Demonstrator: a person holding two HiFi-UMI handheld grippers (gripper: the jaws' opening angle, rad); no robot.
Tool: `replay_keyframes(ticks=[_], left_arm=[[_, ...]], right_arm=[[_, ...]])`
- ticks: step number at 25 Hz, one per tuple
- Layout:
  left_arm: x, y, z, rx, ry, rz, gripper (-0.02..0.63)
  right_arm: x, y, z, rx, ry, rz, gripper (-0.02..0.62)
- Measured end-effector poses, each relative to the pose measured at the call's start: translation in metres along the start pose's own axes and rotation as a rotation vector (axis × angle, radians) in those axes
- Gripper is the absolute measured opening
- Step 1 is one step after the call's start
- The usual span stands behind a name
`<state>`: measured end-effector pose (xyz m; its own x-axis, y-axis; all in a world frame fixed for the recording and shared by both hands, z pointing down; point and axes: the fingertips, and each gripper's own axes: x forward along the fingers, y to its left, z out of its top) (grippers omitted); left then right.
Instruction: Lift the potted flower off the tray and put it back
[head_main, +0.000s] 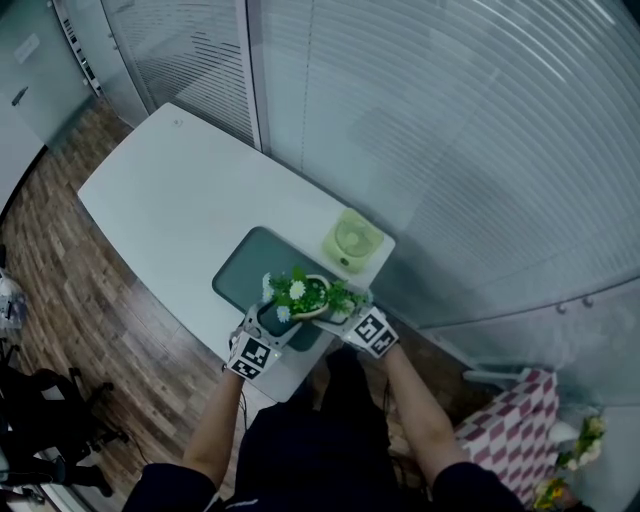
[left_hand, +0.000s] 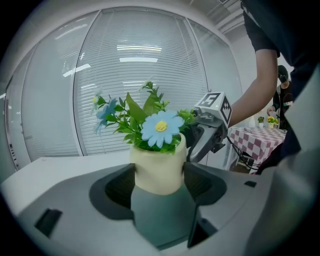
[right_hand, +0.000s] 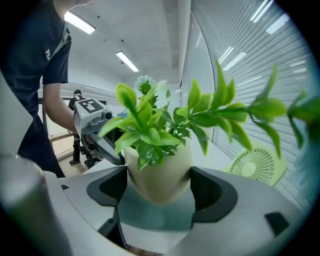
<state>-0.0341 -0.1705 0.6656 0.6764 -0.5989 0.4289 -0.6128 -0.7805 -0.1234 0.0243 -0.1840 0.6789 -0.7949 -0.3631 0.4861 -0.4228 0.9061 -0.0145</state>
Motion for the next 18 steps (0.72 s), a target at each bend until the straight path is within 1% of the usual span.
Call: replay_keyframes(ticks=[7, 12, 16, 18], left_arm=[[-0.018, -0.006, 0.013, -0.019, -0.030, -0.015, 0.285], [-0.034, -0.012, 0.026, 0.003, -0.041, -0.013, 0.285], [-0.049, -0.016, 0.039, -0.001, -0.068, -0.015, 0.285], [-0.057, -0.019, 0.046, 0.011, -0.074, -0.017, 0.285]], right_arm=[[-0.012, 0.013, 0.019, -0.013, -0.061, -0.027, 0.367], [-0.026, 0.027, 0.028, -0.036, -0.033, -0.029, 0.367], [-0.036, 0.038, 0.042, -0.058, -0.074, -0.034, 0.367], [-0.041, 0.044, 0.050, -0.062, -0.096, -0.033, 0.367]])
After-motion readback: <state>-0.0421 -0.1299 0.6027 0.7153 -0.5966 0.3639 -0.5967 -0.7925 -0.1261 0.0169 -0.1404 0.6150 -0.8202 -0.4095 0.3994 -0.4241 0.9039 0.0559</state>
